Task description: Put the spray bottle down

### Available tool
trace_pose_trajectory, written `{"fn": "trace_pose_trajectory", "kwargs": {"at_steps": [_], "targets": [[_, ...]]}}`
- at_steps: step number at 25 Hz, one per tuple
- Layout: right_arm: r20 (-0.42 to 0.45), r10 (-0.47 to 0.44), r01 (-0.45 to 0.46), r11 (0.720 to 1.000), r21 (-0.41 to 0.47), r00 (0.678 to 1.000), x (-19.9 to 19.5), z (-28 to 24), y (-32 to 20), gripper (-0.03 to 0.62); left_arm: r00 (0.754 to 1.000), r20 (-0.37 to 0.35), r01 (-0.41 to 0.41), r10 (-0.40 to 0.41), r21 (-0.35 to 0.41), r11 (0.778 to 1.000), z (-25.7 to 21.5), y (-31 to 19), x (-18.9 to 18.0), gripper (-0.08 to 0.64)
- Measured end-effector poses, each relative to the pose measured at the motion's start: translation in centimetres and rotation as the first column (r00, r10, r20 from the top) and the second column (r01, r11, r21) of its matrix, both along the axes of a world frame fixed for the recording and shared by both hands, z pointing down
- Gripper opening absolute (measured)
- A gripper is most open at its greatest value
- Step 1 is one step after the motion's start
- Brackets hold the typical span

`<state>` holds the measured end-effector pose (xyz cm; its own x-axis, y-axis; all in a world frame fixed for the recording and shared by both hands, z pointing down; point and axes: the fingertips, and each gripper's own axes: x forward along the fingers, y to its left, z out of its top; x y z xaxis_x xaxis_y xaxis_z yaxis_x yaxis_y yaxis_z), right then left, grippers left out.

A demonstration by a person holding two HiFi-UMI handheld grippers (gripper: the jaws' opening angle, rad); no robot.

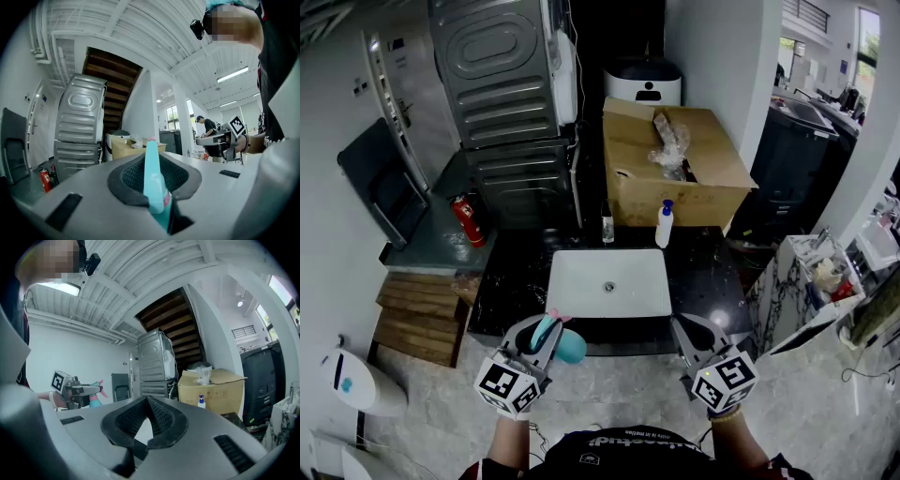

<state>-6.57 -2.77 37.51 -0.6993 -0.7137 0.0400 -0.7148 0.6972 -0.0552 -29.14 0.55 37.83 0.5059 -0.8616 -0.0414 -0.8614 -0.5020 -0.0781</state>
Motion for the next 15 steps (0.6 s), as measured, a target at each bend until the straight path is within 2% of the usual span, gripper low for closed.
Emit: {"fn": "trace_pose_trajectory", "kwargs": {"at_steps": [11,15], "targets": [[-0.017,-0.004,0.004,1.000,0.001,1.000,0.15,0.49,0.68,0.038,1.000,-0.021,-0.006,0.006,-0.008,1.000,0.45,0.33,0.04,0.072],[0.013,0.002,-0.002,1.000,0.003,1.000,0.76,0.17,0.52,0.038,0.999,-0.035,-0.002,0.001,-0.014,1.000,0.55,0.22,0.11,0.072]]}}
